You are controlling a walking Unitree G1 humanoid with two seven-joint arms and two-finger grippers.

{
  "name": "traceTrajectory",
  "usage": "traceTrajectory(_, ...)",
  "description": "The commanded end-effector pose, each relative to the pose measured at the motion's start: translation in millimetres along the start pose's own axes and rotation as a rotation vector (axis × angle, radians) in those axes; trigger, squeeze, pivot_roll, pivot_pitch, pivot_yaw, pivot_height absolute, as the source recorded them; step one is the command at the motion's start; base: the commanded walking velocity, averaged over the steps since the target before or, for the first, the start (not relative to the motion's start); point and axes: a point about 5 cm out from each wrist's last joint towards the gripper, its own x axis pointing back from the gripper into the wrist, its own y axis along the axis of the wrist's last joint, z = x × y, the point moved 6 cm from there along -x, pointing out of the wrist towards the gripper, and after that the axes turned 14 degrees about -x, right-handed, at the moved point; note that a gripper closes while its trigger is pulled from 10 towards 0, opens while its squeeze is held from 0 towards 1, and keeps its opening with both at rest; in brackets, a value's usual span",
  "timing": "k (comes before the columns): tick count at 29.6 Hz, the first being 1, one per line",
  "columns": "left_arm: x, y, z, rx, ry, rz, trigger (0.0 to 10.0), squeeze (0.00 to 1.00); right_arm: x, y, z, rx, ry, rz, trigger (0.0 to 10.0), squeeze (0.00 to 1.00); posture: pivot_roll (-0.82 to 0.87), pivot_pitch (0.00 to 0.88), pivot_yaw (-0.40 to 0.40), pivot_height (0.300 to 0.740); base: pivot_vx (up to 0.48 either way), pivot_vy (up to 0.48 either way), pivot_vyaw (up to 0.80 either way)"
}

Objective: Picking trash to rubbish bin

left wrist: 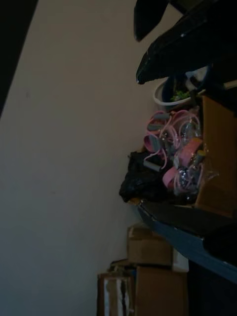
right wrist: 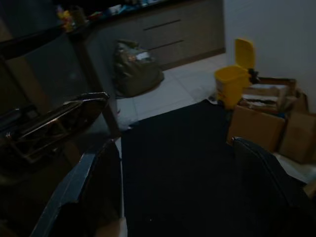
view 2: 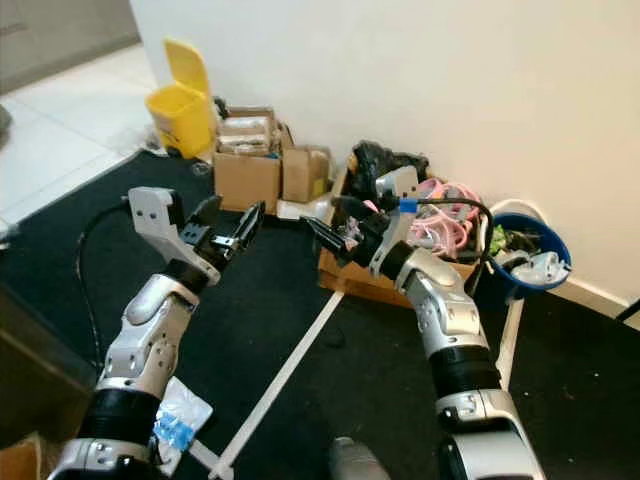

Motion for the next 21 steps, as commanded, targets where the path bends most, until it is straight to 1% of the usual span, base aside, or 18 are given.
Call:
traceTrajectory(1,-0.9,-1.5,-3.9,-0.004,-0.015,0.007,10.0,0.00,3.0,-1.3,-3.6,0.002,-0.015,0.012,10.0,0.00,-0.04,0.000,-0.015,0.740,0.000,0.000,-0.79)
traceTrajectory(21,-1.0,-1.5,-4.6,-0.003,-0.020,0.006,10.0,0.00,3.0,-1.4,-3.7,0.002,-0.016,0.014,10.0,0.00,-0.04,0.000,-0.016,0.740,0.000,0.000,-0.79)
